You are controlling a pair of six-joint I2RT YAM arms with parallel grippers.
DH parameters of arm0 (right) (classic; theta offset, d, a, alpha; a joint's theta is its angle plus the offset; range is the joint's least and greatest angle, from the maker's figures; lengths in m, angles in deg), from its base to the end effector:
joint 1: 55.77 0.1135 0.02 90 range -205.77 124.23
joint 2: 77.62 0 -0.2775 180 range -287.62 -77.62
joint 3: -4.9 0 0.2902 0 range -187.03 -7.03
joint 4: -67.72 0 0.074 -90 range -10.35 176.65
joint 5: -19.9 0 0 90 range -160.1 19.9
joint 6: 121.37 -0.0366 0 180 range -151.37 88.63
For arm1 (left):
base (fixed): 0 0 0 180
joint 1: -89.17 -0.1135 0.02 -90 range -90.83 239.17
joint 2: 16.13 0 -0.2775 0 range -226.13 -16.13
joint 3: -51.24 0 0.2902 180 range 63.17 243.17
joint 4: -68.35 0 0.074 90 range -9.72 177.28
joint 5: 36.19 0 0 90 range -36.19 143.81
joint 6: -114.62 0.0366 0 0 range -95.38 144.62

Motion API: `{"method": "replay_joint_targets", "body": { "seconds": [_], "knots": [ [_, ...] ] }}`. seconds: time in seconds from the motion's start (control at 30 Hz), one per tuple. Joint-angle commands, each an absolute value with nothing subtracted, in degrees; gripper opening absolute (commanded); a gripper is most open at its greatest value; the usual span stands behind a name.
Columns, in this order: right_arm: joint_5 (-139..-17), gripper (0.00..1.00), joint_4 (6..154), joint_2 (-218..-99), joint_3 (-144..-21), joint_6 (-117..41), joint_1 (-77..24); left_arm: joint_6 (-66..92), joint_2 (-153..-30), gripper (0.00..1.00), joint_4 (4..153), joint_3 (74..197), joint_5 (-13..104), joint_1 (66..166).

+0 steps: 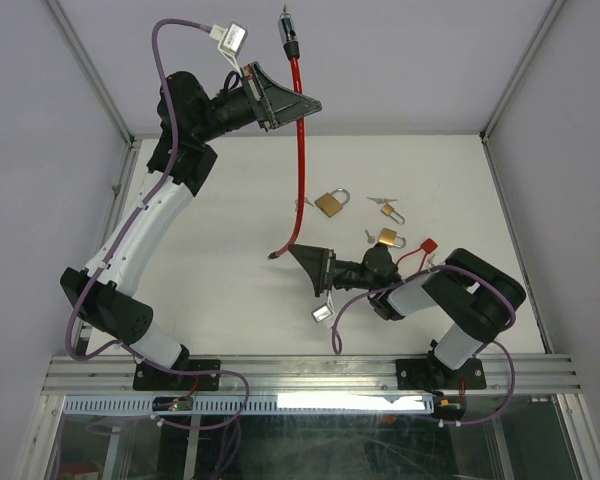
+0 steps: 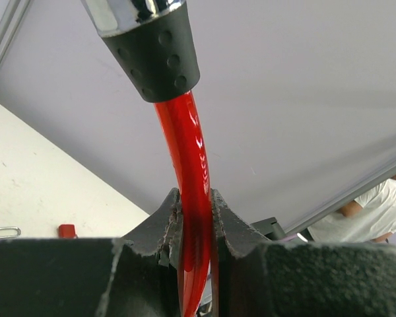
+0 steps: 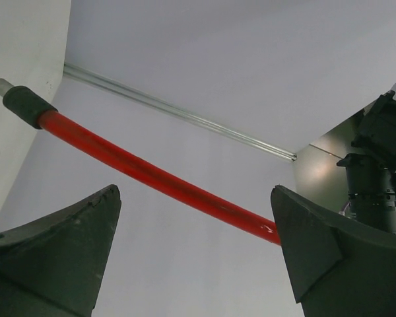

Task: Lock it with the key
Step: Lock the lock.

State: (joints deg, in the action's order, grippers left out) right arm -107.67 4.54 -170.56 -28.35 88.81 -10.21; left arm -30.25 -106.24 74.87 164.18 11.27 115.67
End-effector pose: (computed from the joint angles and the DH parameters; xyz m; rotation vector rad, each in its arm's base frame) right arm 0.1826 0.2180 0.1464 -1.5092 -0.3414 -0.5438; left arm 0.3334 -0.1939 0.5320 0.3616 1.5336 -1.6292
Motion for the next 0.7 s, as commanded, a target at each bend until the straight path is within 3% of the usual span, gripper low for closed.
{"method": "replay_joint_targets", "body": {
  "seconds": [0.0,0.67],
  "knots": [
    [-105.1,0.99,0.1,-174.2,-32.6,112.0,-9.2,-33.8,-102.0,0.00,71.5,164.1,11.6,115.0],
    [-101.6,0.99,-1.2,-185.3,-39.2,114.0,-5.7,-41.7,-104.3,0.00,70.1,160.5,14.1,115.0]
  ]
}}
